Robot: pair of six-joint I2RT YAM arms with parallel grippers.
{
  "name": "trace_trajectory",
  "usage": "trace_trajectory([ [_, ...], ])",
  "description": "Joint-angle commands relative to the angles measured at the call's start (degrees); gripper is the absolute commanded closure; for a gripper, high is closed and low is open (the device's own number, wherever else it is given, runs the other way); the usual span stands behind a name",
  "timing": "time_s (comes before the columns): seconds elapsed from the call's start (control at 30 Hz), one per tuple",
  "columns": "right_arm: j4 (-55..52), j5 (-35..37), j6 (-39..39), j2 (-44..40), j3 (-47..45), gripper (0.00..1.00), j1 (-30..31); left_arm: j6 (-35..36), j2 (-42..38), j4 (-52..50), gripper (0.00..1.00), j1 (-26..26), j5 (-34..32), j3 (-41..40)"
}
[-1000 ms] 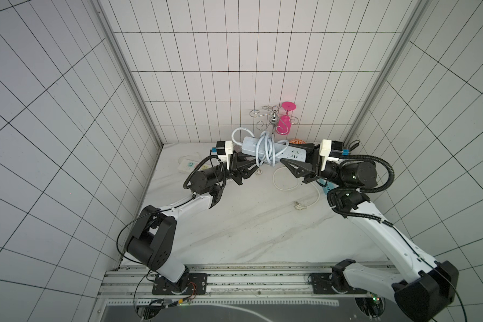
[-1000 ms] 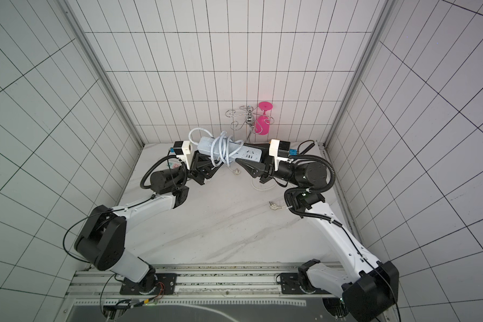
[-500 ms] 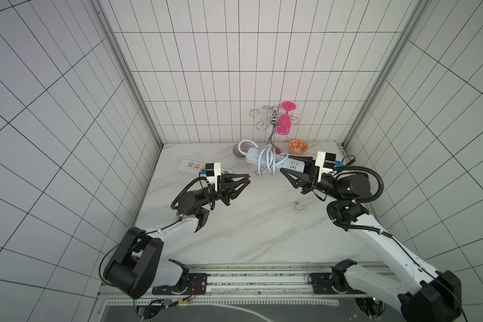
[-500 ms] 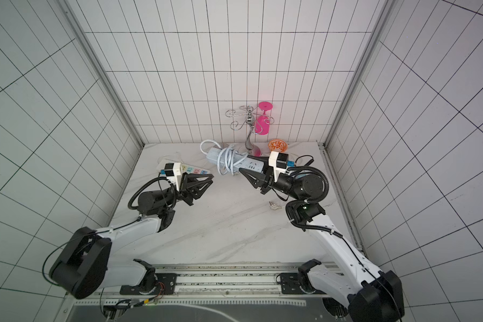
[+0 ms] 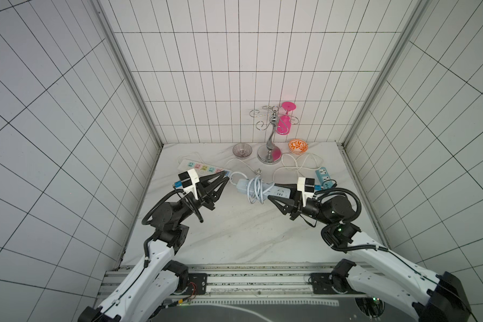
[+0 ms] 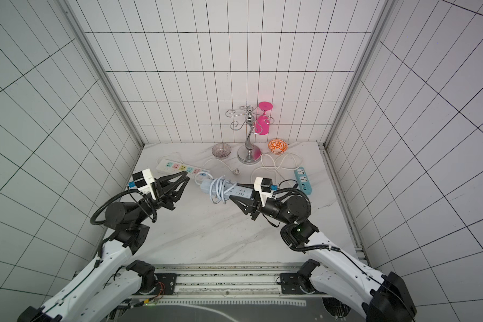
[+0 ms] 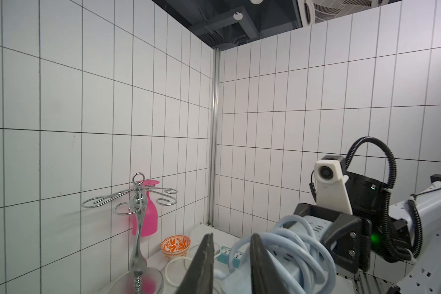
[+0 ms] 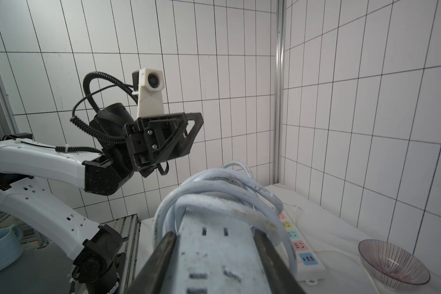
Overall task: Wrap the cord around the power strip
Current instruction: Place the power strip at the center of the board.
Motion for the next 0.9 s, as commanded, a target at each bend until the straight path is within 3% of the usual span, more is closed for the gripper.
trace_trajectory([
  [0.0, 3.3, 6.3, -0.6, -2.1, -4.3, 1.00, 4.4, 8.0, -1.7, -20.4, 0.76, 0.1, -6.9, 4.7],
  [0.23, 12.4, 8.3, 6.4, 1.6, -12.1, 1.00, 9.1, 15.3, -5.1, -31.6, 0.75, -0.5, -14.8, 8.1],
  [0.47, 26.4, 6.3, 11.4, 16.2, -13.3, 1.00, 9.2, 18.0, -6.6, -34.6, 0.73, -0.7, -20.0, 8.0],
  [0.87, 49.1, 1.9, 20.5, 33.8, -16.8, 1.00, 2.7, 18.4, -6.8, -33.0, 0.72, -0.8, -20.7, 3.8],
])
